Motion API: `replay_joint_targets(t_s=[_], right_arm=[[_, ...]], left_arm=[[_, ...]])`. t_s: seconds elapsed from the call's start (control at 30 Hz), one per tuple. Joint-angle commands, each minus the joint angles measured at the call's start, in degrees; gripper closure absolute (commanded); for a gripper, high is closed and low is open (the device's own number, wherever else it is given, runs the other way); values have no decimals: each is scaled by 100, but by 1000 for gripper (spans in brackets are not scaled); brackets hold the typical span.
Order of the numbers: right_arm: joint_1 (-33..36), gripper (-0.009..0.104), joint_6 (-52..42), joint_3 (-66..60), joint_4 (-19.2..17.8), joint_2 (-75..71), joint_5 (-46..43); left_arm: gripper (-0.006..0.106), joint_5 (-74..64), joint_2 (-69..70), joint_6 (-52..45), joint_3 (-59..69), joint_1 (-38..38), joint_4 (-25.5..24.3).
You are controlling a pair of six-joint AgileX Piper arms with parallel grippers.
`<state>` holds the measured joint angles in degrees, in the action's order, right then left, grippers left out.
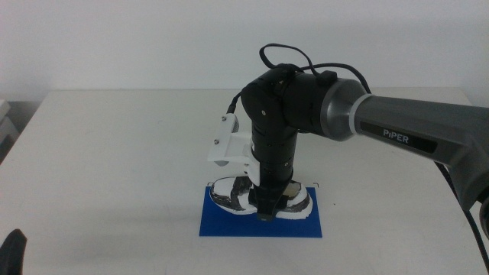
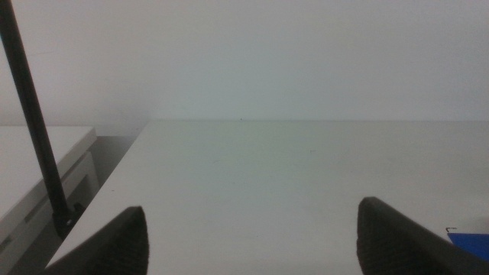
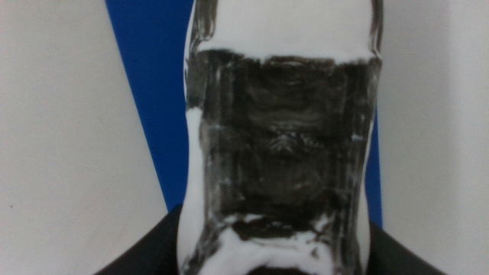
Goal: Use one arm to grab the shoe from the table and place it on the mat.
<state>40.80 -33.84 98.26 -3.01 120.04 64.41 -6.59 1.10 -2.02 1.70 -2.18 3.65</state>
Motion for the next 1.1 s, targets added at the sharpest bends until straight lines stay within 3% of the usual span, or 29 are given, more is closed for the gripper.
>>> replay_joint_targets(t_s=[0.0, 0.47, 0.6, 0.67, 0.7, 0.83, 1.07], right_arm=[[-59, 98, -30, 91, 37, -337, -139], [-59, 97, -283, 91, 45, -62, -166], [-54, 92, -283, 91, 45, -39, -177], [-54, 36, -283, 97, 66, -45, -139], [-54, 31, -283, 97, 66, -60, -130], [-46, 17, -230, 97, 136, -344, -143], [-329, 16, 621, 97, 195, -1436, -145]], left_arm=[[7, 463, 40, 70, 29, 29, 74], [7, 463, 40, 70, 29, 29, 74], [7, 463, 40, 70, 29, 29, 74], [7, 463, 40, 70, 29, 29, 74], [7, 463, 40, 70, 29, 29, 74], [7, 463, 40, 70, 29, 29, 74], [7, 463, 40, 70, 29, 29, 74]])
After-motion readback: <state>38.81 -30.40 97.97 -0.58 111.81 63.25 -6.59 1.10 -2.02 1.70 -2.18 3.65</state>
